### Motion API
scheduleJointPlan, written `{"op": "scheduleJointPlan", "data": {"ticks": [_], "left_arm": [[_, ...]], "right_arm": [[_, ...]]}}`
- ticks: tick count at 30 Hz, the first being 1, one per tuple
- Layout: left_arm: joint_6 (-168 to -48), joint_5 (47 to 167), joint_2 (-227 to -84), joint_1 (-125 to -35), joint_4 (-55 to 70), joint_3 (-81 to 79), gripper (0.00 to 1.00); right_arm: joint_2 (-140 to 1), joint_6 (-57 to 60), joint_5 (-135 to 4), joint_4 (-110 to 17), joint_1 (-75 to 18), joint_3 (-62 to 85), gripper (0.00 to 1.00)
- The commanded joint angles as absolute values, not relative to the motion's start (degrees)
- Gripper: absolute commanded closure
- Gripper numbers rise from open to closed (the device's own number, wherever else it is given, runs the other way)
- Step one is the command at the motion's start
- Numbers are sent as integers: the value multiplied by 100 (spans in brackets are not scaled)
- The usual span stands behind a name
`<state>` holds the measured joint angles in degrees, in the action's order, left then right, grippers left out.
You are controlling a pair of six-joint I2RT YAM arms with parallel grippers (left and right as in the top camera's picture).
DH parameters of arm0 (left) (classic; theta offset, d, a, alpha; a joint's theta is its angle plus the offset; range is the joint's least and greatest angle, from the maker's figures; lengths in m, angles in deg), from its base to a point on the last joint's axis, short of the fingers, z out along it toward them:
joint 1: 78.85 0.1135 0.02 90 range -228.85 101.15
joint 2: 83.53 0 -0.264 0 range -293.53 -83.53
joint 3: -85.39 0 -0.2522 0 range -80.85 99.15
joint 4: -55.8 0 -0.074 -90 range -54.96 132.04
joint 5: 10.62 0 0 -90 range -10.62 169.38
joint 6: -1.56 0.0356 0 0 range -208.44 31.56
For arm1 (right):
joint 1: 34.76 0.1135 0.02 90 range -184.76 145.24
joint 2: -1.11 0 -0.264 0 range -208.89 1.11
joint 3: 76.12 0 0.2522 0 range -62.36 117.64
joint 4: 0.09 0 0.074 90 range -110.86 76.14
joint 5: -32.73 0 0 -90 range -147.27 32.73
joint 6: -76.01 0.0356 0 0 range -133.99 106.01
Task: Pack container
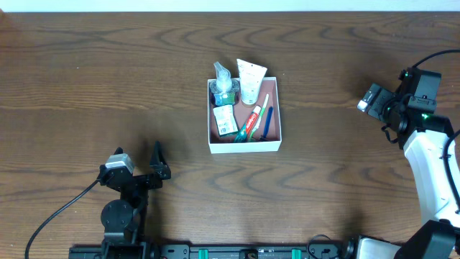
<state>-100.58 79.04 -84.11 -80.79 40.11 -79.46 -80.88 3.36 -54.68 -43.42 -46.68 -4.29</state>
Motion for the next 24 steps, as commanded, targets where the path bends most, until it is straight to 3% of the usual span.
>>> {"op": "scheduleJointPlan", "data": {"ticks": [1, 13, 24], "left_arm": [[-9984, 7864, -8376, -8052, 3781, -8062, 2], [-9984, 7864, -8376, -8052, 3781, -8062, 2], [-9986, 7864, -8376, -8052, 3781, -8062, 2]], "right_arm": [[-8005, 288, -5409, -4348, -4723, -357, 1], [-6786, 10, -5190, -4368, -4288, -357, 1], [-4950, -517, -4670, -4414, -3203, -370, 1]]}}
